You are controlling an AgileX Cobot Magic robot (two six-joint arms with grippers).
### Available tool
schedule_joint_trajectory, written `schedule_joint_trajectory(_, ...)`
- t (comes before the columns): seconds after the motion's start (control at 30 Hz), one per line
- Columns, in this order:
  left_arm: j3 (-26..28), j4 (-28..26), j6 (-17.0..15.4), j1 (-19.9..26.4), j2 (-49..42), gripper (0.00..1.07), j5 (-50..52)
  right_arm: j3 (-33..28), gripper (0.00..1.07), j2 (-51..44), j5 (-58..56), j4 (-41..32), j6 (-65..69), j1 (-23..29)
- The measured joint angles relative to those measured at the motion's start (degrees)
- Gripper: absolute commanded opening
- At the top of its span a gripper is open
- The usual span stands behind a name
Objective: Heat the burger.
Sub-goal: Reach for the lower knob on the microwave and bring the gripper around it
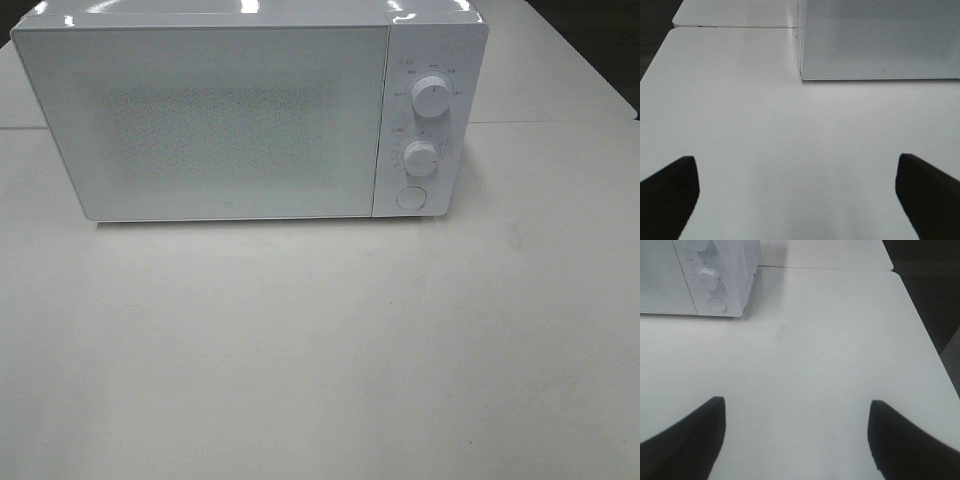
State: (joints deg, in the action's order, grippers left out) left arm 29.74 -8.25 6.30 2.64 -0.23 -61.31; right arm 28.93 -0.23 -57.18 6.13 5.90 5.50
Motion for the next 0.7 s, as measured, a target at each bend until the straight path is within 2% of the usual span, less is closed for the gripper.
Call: schedule_joint_trajectory(0.7,0.0,0.0,-0.1,0.0,0.0,1.01,0.0,0.0,0.76,0.0,0.0,0.0,0.0,0.0)
